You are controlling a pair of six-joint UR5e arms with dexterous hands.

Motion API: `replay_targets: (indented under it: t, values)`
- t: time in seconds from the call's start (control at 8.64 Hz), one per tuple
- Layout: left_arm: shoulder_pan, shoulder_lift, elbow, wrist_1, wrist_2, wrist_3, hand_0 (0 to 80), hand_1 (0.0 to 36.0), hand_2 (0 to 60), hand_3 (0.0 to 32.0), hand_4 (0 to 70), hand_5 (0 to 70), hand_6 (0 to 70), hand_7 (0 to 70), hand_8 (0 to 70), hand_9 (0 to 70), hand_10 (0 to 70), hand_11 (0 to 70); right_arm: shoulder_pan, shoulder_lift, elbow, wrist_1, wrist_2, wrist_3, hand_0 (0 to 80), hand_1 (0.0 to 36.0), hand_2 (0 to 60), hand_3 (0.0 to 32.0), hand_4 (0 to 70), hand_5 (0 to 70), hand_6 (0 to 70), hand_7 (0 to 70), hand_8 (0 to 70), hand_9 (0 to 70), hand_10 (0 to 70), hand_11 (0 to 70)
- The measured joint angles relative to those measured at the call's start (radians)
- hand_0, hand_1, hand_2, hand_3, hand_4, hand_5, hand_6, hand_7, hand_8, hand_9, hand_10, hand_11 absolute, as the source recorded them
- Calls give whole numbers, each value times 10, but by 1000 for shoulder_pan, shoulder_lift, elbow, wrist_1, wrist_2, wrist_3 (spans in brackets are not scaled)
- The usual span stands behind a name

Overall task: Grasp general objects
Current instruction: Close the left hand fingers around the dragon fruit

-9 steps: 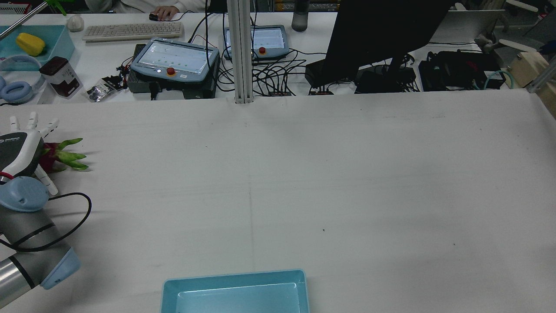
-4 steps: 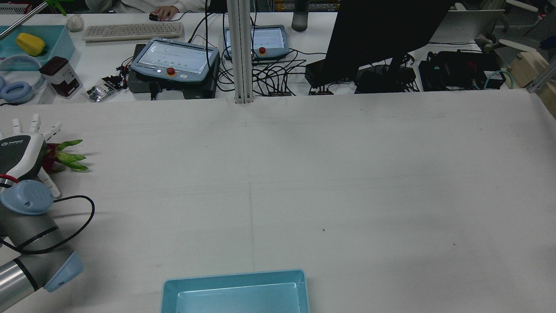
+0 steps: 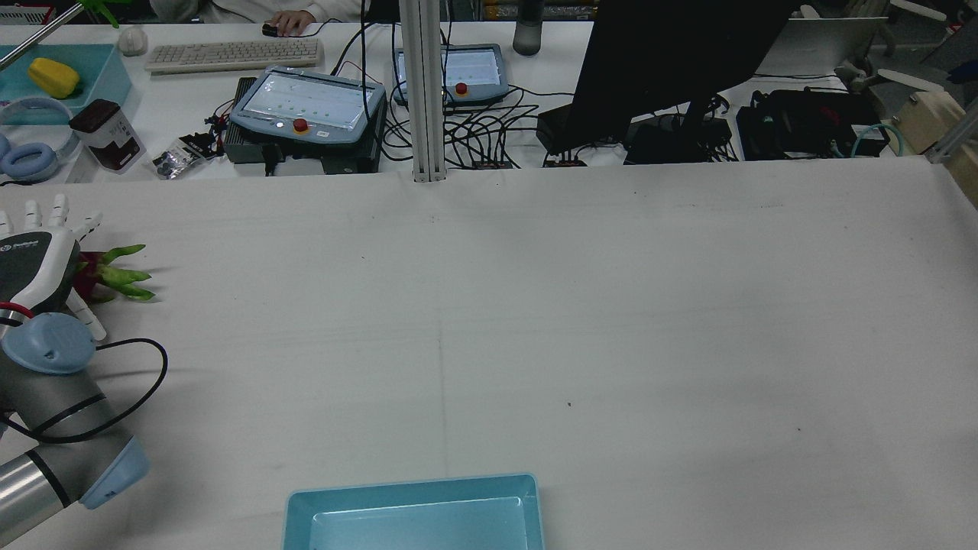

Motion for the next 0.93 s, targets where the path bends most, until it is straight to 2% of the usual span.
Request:
replay_targets:
  t: [0.12, 0.46, 0.93]
  values:
    - [0, -2, 2, -4, -8, 1, 523, 200, 76, 0, 0, 700, 0, 0, 0, 0, 0, 0, 0, 0, 0, 0, 0, 0, 0, 0, 0, 0, 0, 0, 0, 0, 0, 0, 0, 0]
    - [0, -4, 49, -52, -39, 4, 525, 198, 74, 0, 0, 700, 12, 2, 0, 0, 0, 0, -1, 0, 0, 0, 0, 0, 0, 0, 0, 0, 0, 0, 0, 0, 0, 0, 0, 0]
    - [-1, -5, 96, -94, -43, 4, 526, 199, 80, 0, 0, 700, 25, 18, 0, 0, 0, 0, -1, 0, 0, 0, 0, 0, 0, 0, 0, 0, 0, 0, 0, 0, 0, 0, 0, 0]
